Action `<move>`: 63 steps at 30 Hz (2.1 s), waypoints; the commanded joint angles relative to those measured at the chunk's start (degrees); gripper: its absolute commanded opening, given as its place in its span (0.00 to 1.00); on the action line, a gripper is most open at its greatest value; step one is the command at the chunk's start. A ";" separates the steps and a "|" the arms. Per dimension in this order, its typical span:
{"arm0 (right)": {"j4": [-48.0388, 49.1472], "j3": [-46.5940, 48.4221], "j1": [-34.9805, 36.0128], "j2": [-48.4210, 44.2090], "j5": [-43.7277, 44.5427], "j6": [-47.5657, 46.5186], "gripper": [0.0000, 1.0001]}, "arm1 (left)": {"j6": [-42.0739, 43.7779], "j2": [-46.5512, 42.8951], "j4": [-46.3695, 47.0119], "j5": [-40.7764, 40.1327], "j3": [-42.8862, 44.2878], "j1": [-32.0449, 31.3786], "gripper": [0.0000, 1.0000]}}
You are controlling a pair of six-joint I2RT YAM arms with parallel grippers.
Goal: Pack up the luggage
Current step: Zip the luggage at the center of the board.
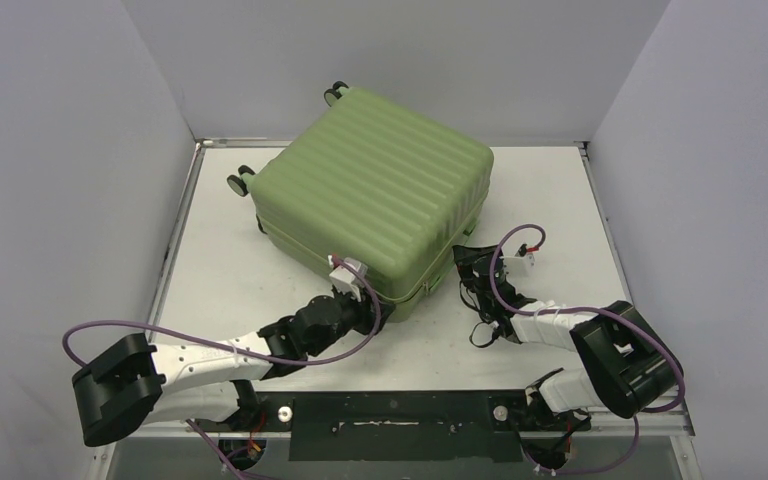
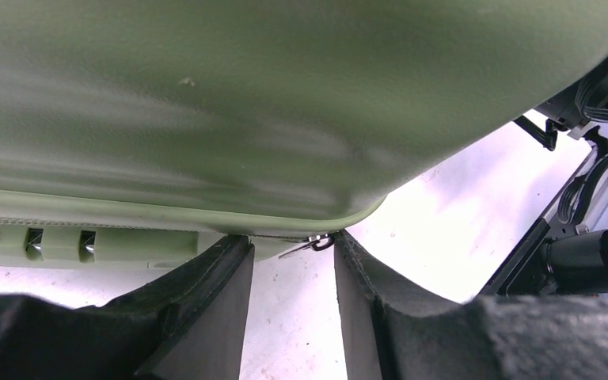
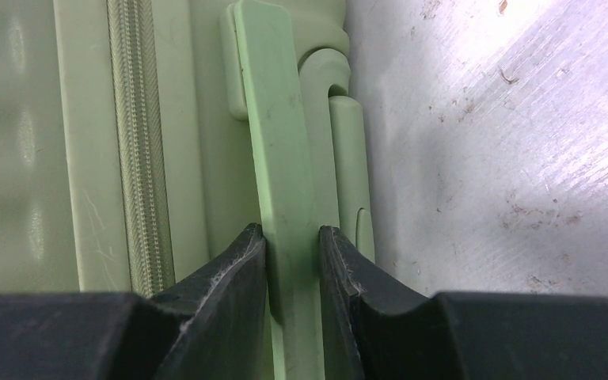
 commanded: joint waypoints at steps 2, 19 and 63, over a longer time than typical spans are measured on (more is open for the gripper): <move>-7.14 -2.91 6.98 0.03 -18.16 3.05 0.00 | -2.42 3.89 6.48 4.46 3.36 -2.58 0.45; -6.53 -3.44 7.28 0.16 -18.78 2.87 0.00 | -3.14 7.50 5.99 5.09 5.38 -4.00 0.04; -4.71 -1.64 10.41 3.70 -18.20 3.31 0.00 | -1.41 -24.80 -24.77 -12.66 -3.97 -3.94 0.64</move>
